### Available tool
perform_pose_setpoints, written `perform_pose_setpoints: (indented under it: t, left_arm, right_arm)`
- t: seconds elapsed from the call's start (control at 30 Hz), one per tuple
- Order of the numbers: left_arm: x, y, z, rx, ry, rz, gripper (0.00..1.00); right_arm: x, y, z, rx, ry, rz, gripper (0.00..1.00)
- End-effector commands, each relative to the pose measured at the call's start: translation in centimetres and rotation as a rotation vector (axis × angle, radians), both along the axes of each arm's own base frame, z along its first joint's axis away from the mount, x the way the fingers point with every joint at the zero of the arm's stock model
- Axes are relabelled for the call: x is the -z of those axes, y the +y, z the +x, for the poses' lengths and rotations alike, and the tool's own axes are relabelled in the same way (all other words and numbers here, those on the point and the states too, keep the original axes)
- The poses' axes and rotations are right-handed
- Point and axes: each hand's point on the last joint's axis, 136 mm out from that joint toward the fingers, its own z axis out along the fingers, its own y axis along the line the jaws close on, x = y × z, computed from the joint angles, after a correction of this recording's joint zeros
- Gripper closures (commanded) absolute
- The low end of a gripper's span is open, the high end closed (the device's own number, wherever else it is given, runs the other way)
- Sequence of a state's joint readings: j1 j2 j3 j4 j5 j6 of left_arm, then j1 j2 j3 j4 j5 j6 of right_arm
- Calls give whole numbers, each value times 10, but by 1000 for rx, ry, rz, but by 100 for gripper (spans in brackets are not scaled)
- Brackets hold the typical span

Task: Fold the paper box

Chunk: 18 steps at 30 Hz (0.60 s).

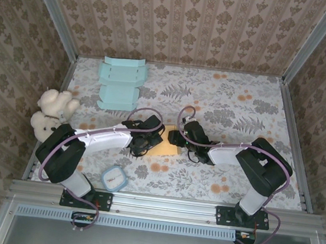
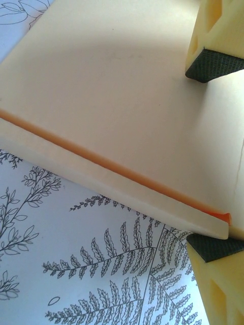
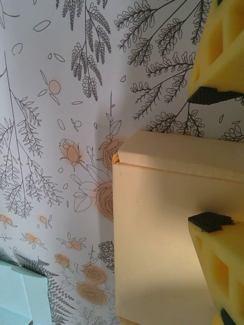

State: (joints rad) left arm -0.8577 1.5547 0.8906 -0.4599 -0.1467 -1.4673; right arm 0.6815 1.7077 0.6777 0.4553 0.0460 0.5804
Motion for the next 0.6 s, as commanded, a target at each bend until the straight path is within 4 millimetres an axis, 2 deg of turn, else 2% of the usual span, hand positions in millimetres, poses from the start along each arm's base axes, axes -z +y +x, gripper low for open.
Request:
perform_pose_setpoints:
  t: [0.0, 0.27, 0.57]
  left_arm:
    - [9, 4, -1, -38, 7, 14, 20]
    - [13, 7, -2, -39, 17, 26, 21]
    - [12, 15, -3, -45, 11, 46, 22]
  right_arm:
    - [31, -12, -22, -17, 95, -75, 38]
    - [24, -11, -29, -30, 89, -68, 39]
    - [15, -7, -54, -73, 71, -91, 39]
